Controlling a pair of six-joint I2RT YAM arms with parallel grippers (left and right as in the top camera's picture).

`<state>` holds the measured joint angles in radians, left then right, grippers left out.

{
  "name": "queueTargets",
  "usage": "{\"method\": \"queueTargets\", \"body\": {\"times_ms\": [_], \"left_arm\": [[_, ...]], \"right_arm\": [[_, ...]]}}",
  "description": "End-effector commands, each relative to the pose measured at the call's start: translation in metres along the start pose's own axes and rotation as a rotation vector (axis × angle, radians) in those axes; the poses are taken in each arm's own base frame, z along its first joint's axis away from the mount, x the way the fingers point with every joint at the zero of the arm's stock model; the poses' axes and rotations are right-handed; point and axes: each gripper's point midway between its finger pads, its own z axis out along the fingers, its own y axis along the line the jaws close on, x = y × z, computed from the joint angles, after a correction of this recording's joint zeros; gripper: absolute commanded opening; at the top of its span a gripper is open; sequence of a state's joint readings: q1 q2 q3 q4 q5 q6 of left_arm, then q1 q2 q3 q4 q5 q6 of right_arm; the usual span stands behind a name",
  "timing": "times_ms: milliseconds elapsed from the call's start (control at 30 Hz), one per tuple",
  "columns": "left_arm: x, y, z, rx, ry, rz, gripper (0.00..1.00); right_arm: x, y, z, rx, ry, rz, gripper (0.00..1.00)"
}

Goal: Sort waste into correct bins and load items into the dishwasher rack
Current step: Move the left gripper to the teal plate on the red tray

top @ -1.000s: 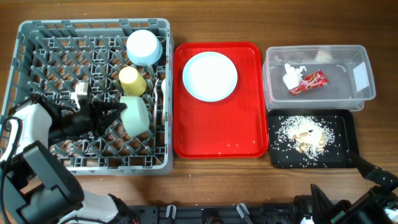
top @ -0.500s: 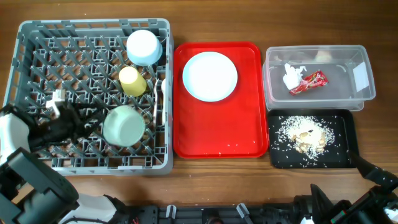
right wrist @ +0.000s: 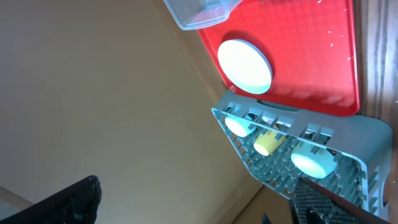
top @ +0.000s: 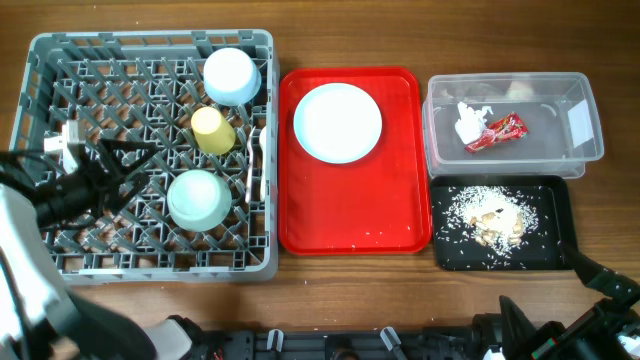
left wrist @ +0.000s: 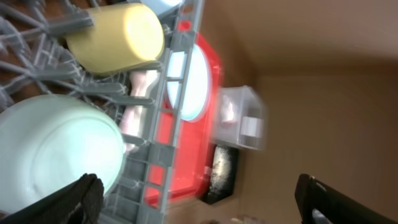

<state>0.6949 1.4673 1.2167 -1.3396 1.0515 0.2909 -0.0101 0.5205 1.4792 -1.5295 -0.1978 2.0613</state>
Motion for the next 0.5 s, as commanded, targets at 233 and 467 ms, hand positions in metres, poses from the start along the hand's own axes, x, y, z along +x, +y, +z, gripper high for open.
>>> {"method": "queueTargets", "body": {"times_ms": [233, 467], "left_arm": [[0.028, -0.084, 0.124, -0.415, -0.053, 0.323, 1.00], [0.089, -0.082, 0.277, -0.492, 0.015, 0.577, 1.00]], "right_arm": [[-0.003, 0.001, 0.000, -0.011, -0.015, 0.009, 1.00], [-0.003, 0.001, 0.000, -0.011, -0.015, 0.009, 1.00]]}}
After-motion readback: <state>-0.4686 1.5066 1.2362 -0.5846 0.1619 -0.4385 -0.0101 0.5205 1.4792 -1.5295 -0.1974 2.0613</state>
